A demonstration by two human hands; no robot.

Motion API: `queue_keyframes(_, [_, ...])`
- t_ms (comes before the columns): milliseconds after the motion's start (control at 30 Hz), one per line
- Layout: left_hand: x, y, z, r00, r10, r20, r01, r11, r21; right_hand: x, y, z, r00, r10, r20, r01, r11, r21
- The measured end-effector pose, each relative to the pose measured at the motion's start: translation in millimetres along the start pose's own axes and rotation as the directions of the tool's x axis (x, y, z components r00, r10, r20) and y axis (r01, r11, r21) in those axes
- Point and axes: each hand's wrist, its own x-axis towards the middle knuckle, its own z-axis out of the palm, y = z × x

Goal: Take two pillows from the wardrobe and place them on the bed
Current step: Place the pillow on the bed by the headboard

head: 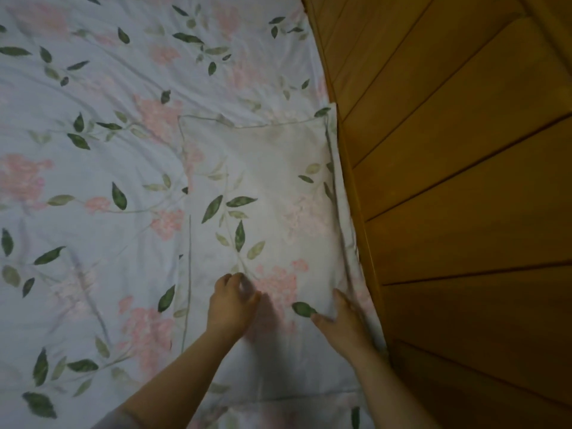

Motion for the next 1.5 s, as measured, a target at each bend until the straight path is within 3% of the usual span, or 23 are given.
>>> queue_keyframes(400, [-65,27,-39,0.996,0.072,0.043,-0.068,0.993,-0.095,-78,-25,-27,0.996,-0.01,-0.094,0.02,0.994,0.111])
queue_keyframes(700, [-143,62,-125,0.945,0.326,0.027,-0.323,0.942,-0.088,-198,-71,-58,0.966,-0.067,-0.248,0.107,0.983,0.149])
queue_keyframes(900, [-195,84,-178,0.848,0.529,0.032,-0.527,0.848,-0.048,-289,-101,-85,0.897,-0.09,-0.432,0.224,0.936,0.271])
queue_keyframes(1100, [-248,119,-209,0.702,0.711,0.05,-0.71,0.703,-0.026,-362,-108,-108,0.806,-0.084,-0.585,0.343,0.873,0.347])
queue_keyframes(1500, [-365,204,-173,0.433,0.874,0.22,-0.868,0.471,-0.161,-465,-27,-174,0.574,0.089,-0.814,0.454,0.793,0.407])
